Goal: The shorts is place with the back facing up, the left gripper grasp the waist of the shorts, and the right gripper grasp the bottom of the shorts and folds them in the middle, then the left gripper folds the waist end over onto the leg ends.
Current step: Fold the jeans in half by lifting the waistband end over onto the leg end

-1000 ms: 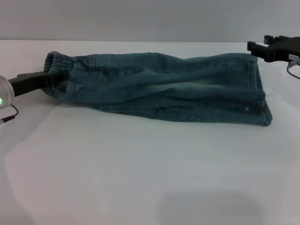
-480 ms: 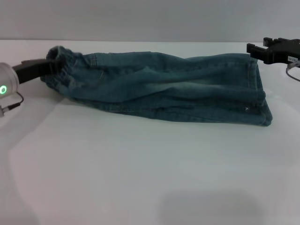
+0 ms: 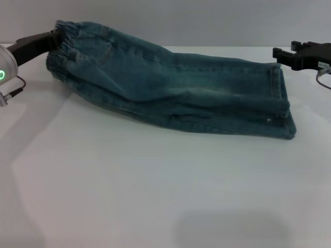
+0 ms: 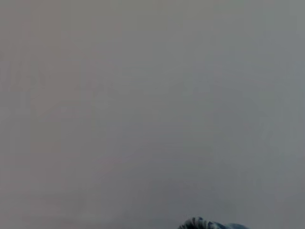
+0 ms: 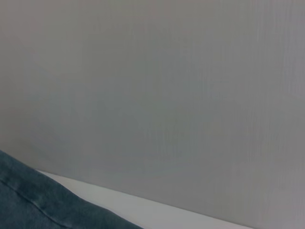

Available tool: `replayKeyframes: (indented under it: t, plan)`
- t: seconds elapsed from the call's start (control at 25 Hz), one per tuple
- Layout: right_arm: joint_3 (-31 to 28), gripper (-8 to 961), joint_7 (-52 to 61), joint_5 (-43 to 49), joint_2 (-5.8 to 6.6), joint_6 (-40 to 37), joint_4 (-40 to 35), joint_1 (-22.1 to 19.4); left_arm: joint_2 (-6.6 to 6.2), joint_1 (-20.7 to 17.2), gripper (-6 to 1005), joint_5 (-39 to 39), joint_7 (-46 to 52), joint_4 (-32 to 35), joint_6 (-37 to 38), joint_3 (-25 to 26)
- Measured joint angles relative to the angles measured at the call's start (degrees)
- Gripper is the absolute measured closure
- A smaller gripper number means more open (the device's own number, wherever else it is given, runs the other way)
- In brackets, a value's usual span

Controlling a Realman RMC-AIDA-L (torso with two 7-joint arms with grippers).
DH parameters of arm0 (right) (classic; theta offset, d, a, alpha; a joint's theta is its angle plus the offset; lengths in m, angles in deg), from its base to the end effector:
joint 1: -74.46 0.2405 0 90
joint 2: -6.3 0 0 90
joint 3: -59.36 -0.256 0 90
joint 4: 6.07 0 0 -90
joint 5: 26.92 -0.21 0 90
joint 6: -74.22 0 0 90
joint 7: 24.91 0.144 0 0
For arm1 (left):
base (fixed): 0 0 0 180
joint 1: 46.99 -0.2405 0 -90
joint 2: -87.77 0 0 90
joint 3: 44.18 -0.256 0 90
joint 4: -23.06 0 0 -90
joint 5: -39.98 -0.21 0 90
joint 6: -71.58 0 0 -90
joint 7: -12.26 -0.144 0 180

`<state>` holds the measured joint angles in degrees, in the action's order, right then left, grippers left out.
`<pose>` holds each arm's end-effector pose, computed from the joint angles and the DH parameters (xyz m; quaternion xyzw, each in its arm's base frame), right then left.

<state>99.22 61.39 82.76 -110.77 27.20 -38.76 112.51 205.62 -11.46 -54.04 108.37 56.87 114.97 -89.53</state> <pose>0.2887 0.4338 0.0340 -0.8346 0.3252 0.1654 0.4126 -0.2833 0.4356 0.0401 -0.7526 -0.4280 -0.2792 0.4153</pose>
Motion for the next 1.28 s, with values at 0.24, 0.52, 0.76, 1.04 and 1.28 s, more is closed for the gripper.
replayKeyframes:
  t: [0.24,0.52,0.76,1.04,1.28]
  plan:
    - [-0.14,396,0.00,-0.10,0.00,0.00,-0.01,-0.11,0.00,2.30,881,-0.36,-0.12,-5.21,-7.46,-0.50]
    - [-0.14,396,0.00,-0.15,0.00,0.00,-0.02,0.02,0.09,2.74,833,-0.09,-0.21,-7.06,-11.59,-1.62]
    - [0.07,395,0.00,-0.18,-0.09,0.00,-0.01,0.34,0.31,2.96,791,0.04,-0.23,-7.47,-13.21,-1.74]
    - [0.26,396,0.00,-0.18,-0.36,0.00,-0.01,0.35,0.51,3.27,601,0.85,-0.35,-7.52,-13.93,-1.76]
    - [0.35,396,0.01,-0.18,-0.46,-0.16,0.05,0.16,0.17,1.93,458,1.55,-0.88,-4.33,-10.40,-1.50]
